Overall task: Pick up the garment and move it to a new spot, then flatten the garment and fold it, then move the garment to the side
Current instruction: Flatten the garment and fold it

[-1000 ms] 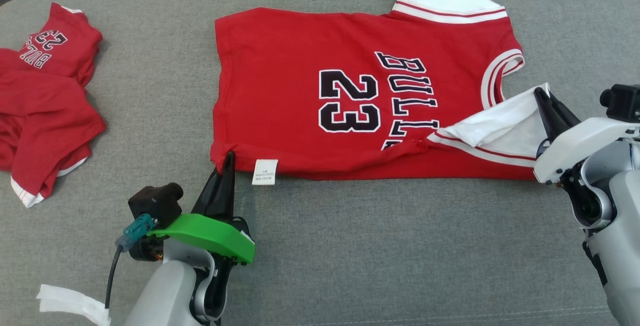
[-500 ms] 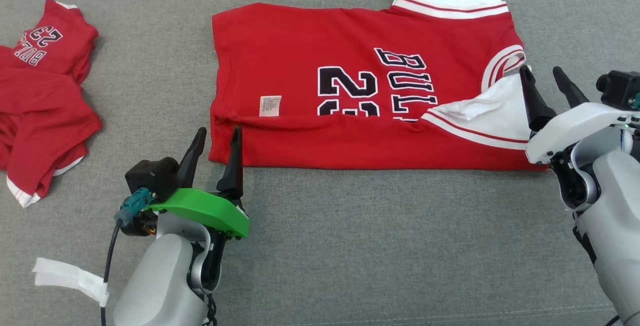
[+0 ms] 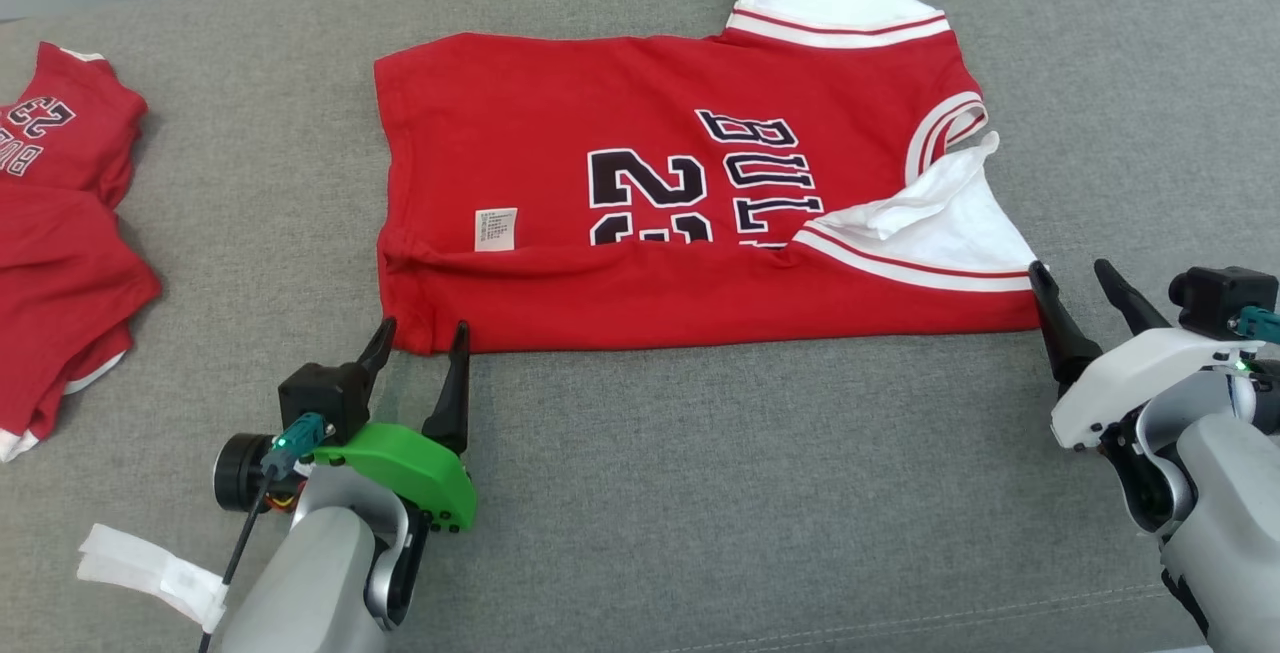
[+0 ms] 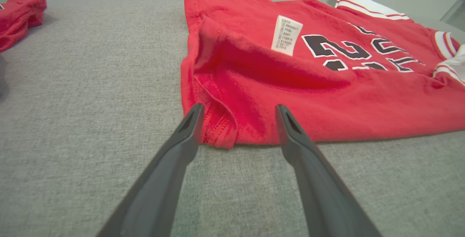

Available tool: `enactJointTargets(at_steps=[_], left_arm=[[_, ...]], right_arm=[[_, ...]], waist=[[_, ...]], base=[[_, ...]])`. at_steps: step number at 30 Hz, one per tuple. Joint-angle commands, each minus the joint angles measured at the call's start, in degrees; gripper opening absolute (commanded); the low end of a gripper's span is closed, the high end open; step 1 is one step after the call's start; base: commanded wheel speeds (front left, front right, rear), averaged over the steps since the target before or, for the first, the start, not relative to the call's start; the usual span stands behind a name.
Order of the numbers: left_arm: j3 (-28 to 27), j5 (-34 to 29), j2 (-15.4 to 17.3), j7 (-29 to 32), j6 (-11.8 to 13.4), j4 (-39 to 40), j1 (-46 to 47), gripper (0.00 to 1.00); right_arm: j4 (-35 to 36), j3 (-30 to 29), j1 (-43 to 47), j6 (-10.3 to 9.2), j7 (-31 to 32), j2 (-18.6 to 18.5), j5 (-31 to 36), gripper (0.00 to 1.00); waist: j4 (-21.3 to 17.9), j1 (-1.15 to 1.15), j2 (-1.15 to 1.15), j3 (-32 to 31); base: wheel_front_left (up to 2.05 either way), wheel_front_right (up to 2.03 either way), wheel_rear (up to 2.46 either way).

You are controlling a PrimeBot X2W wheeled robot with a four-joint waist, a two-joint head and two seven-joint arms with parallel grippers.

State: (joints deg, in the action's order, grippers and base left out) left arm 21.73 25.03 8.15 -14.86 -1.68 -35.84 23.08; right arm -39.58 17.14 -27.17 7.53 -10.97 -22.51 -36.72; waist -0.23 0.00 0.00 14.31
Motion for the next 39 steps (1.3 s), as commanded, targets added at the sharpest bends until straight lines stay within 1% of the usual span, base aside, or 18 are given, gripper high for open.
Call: enactJointTargets(at_steps=[1,8,10,11,12,13,14,15,16,18,22,24,28,31,34,36,39], left_arm=[[-0.2,-0.3,0.3,-0.3,0.4,-0.9,1.4,1.00],[-2.1,-2.6,1.2,-0.3,2.5,-4.8,3.8,1.00],[-2.3,-2.5,1.1,-0.3,1.9,-6.2,4.1,1.00],[-2.4,-1.8,0.5,-0.3,0.9,-7.8,4.5,1.00],[-2.4,-1.5,0.3,-0.2,0.4,-8.7,4.7,0.97],[-2.7,-1.4,0.2,-0.2,0.1,-9.3,4.8,0.69],[-3.1,-0.9,-0.1,-0.2,-0.3,-9.8,5.1,0.20],[-3.5,-0.7,-0.3,-0.2,-0.6,-9.9,5.3,0.00],[-4.0,-0.3,-0.6,-0.2,-0.9,-10.0,5.5,0.00],[-4.7,0.0,-0.9,-0.2,-1.5,-9.6,5.6,0.00],[-6.8,1.2,-1.6,-0.3,-2.7,-7.0,3.1,0.00],[-7.9,2.0,-2.1,-0.3,-3.1,-5.2,0.9,0.00],[-8.9,2.0,-2.1,-0.3,-3.6,-1.4,-3.7,0.00],[-8.9,1.7,-1.9,-0.3,-3.5,1.7,-7.8,0.00],[-9.1,1.9,-1.8,-0.3,-2.9,4.5,-11.4,0.00],[-9.4,2.4,-1.8,-0.3,-2.3,6.6,-14.2,0.00],[-9.4,2.6,-1.5,0.1,-0.9,10.1,-18.5,0.00]], right_arm=[[0.1,0.5,0.7,-0.09,-0.5,0.1,-0.1,1.00],[-0.6,3.7,-0.5,-0.09,-1.0,1.2,0.8,1.00],[-1.4,4.2,-1.1,-0.09,-1.3,1.4,1.1,1.00],[-2.6,4.4,-1.5,-0.09,-1.5,1.6,1.4,1.00],[-3.3,4.5,-1.5,-0.09,-1.5,1.9,1.4,1.00],[-3.8,4.7,-1.6,-0.09,-1.4,2.1,1.1,1.00],[-4.3,4.7,-1.8,-0.09,-1.5,2.2,0.8,0.35],[-4.5,4.7,-1.9,-0.09,-1.5,2.3,0.4,0.07],[-4.9,4.8,-2.0,-0.09,-1.6,2.4,0.2,0.00],[-5.4,4.8,-2.0,-0.11,-2.0,2.5,-0.5,0.00],[-5.3,4.1,-1.5,-0.11,-3.2,2.2,-1.5,0.00],[-4.5,3.7,-0.6,-0.11,-3.5,2.1,-1.9,0.00],[-2.0,2.5,2.9,-0.11,-4.0,1.0,-2.3,0.00],[1.0,0.8,7.0,-0.11,-4.2,-0.1,-2.6,0.00],[4.3,-1.2,11.8,-0.11,-4.3,-0.8,-2.6,0.00],[6.7,-2.7,15.2,-0.11,-4.2,-1.1,-2.0,0.00],[10.6,-5.3,20.7,-0.12,-3.1,-0.5,-1.5,0.00]], waist=[[-0.6,0.00,0.00,0.7],[-1.2,0.00,0.00,2.1],[-1.1,0.00,0.00,2.3],[-0.9,0.00,0.00,2.5],[-0.8,0.00,0.00,2.6],[-0.7,0.00,0.00,2.7],[-0.5,0.00,0.00,2.7],[-0.5,0.00,0.00,2.8],[-0.3,0.00,0.00,2.8],[-0.2,0.00,0.00,2.6],[0.1,0.00,0.00,1.3],[0.3,0.00,0.00,0.3],[0.8,0.00,0.00,-2.0],[1.5,0.00,0.00,-3.5],[1.8,0.00,0.00,-4.5],[1.8,0.00,0.00,-5.0],[1.8,0.00,0.00,-5.6]], base=[[0.00,0.00,0.00],[0.00,0.00,0.00],[0.00,0.00,0.00],[0.00,0.00,0.00],[0.00,0.00,0.00],[0.00,0.00,0.00],[0.00,0.00,0.00],[0.00,0.00,0.00],[0.00,0.00,0.00],[0.00,0.00,0.00],[0.00,0.00,0.00],[0.00,0.00,0.00],[0.00,0.00,0.00],[0.00,0.00,0.00],[0.00,0.00,0.00],[0.00,0.00,0.00],[0.00,0.00,0.00]])
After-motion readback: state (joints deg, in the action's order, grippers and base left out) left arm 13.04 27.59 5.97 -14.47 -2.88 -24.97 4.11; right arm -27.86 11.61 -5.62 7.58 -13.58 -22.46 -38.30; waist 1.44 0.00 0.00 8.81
